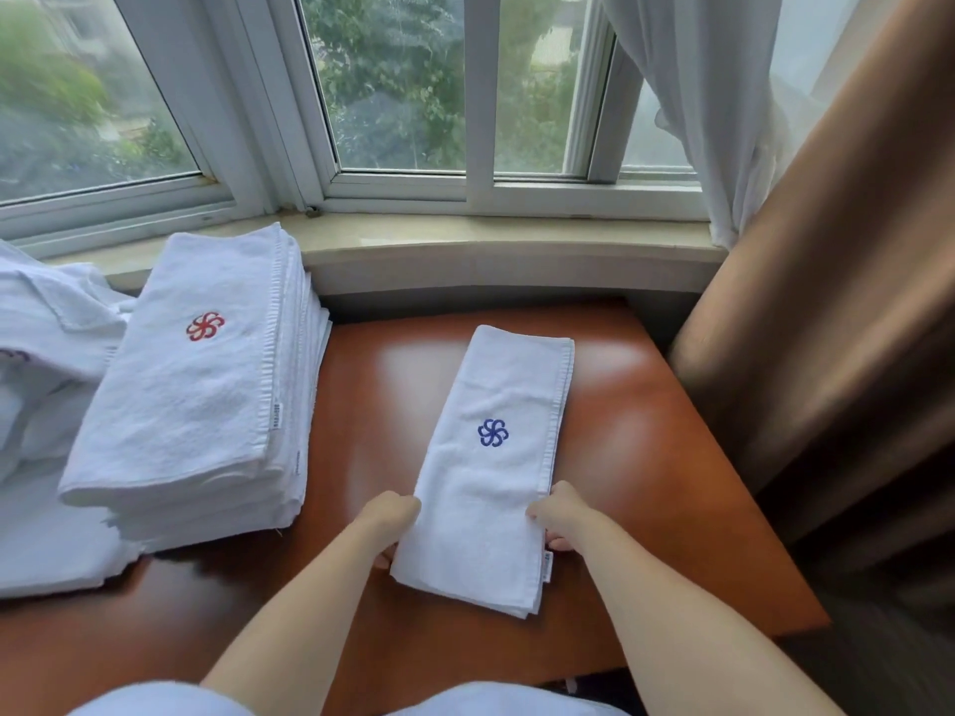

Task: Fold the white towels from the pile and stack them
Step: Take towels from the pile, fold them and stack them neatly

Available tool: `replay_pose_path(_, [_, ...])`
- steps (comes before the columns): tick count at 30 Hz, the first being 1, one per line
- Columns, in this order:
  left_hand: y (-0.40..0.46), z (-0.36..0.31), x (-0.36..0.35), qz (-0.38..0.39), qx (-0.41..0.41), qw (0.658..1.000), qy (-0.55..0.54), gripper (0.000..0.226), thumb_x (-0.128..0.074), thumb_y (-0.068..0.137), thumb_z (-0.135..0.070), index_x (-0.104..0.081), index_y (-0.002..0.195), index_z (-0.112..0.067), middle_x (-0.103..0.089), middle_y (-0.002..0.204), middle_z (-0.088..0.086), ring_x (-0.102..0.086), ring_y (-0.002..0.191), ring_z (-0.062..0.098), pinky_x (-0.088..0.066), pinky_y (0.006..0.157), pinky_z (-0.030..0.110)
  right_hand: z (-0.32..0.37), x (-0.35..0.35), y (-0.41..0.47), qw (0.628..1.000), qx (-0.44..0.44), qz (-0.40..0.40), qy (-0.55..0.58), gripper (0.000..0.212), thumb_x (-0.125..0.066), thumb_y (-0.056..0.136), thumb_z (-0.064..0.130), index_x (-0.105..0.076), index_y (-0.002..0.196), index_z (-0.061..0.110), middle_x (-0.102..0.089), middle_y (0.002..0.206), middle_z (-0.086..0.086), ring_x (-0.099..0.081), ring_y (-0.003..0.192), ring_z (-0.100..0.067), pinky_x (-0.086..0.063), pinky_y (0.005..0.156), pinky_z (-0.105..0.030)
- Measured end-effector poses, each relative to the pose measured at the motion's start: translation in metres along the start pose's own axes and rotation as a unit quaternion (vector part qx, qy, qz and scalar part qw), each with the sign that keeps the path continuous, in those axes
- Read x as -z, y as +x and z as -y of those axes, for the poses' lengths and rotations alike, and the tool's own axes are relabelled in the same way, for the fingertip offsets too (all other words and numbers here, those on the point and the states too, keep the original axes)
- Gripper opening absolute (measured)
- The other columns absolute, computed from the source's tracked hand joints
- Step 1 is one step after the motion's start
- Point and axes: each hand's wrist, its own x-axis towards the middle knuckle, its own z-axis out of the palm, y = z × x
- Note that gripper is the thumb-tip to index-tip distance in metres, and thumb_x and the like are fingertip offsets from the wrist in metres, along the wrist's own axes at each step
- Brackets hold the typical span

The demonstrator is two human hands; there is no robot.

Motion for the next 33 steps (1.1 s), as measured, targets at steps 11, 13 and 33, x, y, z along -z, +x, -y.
replay_pose_path(11, [-0.008,0.002,-0.001,0.114,0.079,0.988,0.065,0.046,-0.055,0.088,-0.016,-0.041,0.13,-0.003,-0.058,0.096,0.013,-0.066,0.081,0.027,-0.058,0.07,0.036,-0.011,-0.002,0.005,0.998,0.024,-0.045,-0.036,0.031,-0.053,0.082,0.008,-0.053,0.113,0.008,-0.059,0.105,-0.009,-0.058,0.092,-0.025,-0.048,0.068,-0.028])
replay_pose_path(13, [0.001,0.001,-0.003,0.067,0.039,0.996,0.034,0.033,-0.056,0.089,-0.021,-0.047,0.116,-0.004,-0.056,0.089,0.01,-0.061,0.077,0.024,-0.055,0.067,0.034,-0.009,-0.002,0.012,0.997,0.042,-0.065,-0.011,0.032,-0.054,0.08,0.007,-0.054,0.111,0.009,-0.061,0.105,-0.009,-0.06,0.096,-0.027,-0.051,0.075,-0.032])
replay_pose_path(33, [0.101,-0.101,0.023,-0.015,-0.103,0.994,-0.041,0.03,-0.054,0.088,-0.01,-0.044,0.06,-0.015,-0.043,0.059,-0.001,-0.04,0.051,0.015,-0.027,0.046,0.024,0.092,0.027,0.105,0.974,0.082,-0.135,0.16,0.038,-0.053,0.093,0.027,-0.054,0.13,0.019,-0.05,0.132,-0.008,-0.055,0.112,-0.03,-0.046,0.096,-0.039])
